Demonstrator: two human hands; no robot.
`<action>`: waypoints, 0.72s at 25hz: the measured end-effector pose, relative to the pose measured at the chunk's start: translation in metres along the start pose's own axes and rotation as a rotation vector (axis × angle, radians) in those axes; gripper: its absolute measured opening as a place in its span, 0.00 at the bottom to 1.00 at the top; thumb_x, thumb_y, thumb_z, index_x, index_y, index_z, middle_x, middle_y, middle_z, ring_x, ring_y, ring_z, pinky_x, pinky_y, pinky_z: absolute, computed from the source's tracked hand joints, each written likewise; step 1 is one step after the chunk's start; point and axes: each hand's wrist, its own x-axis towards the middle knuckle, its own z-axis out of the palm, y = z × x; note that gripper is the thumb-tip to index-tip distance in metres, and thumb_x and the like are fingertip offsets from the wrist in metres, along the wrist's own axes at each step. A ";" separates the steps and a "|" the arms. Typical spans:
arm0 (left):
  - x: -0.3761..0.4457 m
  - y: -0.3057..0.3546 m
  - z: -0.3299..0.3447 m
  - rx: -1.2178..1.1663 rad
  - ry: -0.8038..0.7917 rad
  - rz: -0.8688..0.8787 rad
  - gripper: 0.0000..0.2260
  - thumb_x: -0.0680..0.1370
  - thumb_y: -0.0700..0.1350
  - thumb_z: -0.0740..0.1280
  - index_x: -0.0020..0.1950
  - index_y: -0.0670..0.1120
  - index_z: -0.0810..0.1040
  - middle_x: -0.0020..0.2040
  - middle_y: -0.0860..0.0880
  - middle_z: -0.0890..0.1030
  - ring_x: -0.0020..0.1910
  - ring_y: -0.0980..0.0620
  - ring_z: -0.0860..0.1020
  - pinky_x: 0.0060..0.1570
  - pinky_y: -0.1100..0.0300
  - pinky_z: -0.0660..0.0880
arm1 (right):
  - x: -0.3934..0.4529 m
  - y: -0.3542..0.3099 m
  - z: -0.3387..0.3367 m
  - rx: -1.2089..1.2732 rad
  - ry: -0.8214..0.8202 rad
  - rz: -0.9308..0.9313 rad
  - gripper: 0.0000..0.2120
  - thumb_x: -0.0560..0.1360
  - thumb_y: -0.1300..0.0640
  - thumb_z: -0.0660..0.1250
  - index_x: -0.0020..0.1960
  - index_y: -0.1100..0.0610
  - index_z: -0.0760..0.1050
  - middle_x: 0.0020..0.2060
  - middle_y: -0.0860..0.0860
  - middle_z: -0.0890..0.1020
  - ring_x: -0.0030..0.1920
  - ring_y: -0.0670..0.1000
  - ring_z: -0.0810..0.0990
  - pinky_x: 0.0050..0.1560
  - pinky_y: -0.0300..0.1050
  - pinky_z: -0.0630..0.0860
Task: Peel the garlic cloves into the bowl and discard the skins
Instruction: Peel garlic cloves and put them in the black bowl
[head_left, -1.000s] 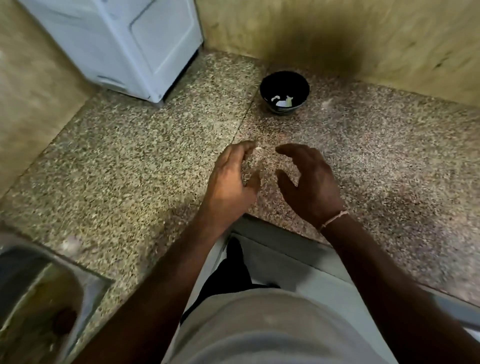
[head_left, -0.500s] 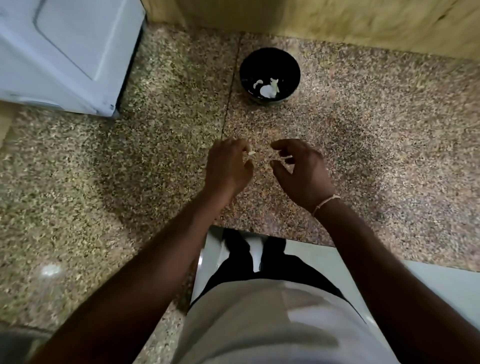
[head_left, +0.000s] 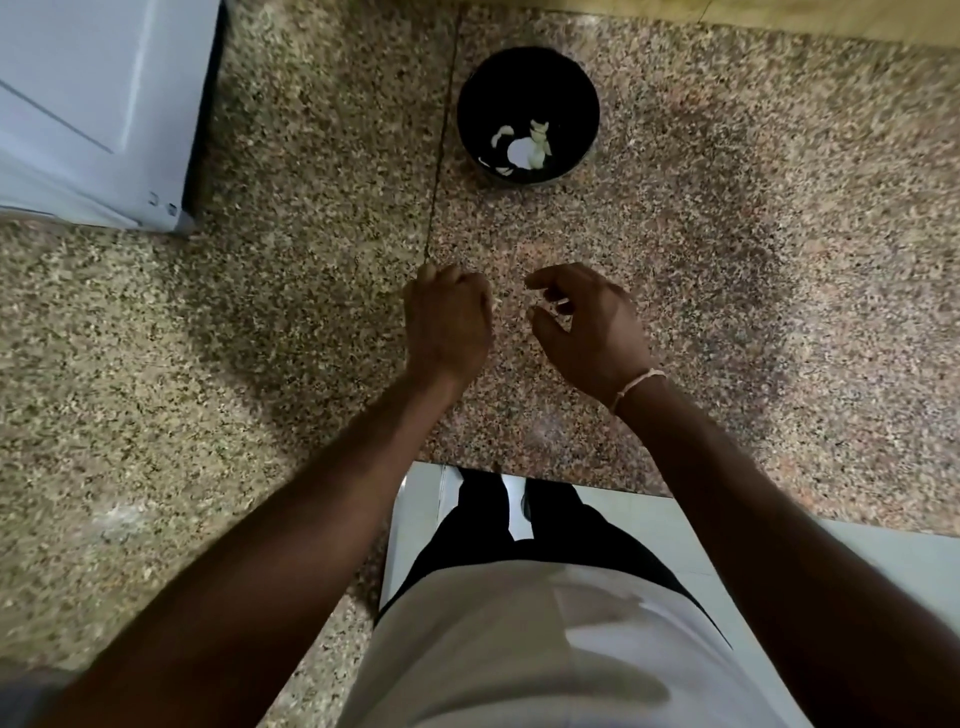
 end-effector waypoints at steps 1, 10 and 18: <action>0.002 0.000 0.002 -0.004 -0.002 0.003 0.06 0.82 0.47 0.66 0.48 0.53 0.82 0.50 0.52 0.83 0.57 0.46 0.74 0.57 0.48 0.69 | 0.002 0.002 0.000 0.008 -0.001 0.002 0.14 0.77 0.56 0.70 0.62 0.54 0.80 0.56 0.49 0.83 0.51 0.48 0.82 0.51 0.53 0.83; 0.008 0.009 -0.006 -0.156 0.088 0.037 0.02 0.81 0.45 0.69 0.52 0.48 0.79 0.49 0.50 0.82 0.52 0.48 0.72 0.54 0.48 0.69 | 0.029 0.010 -0.008 0.022 0.018 0.006 0.13 0.78 0.55 0.70 0.62 0.52 0.80 0.56 0.47 0.82 0.51 0.44 0.81 0.50 0.47 0.82; 0.084 0.044 -0.050 -0.387 0.243 0.022 0.04 0.79 0.44 0.72 0.53 0.46 0.81 0.48 0.49 0.84 0.52 0.49 0.73 0.51 0.51 0.73 | 0.081 0.000 -0.036 0.053 0.137 0.011 0.15 0.76 0.58 0.71 0.62 0.54 0.80 0.57 0.49 0.83 0.51 0.47 0.83 0.51 0.50 0.83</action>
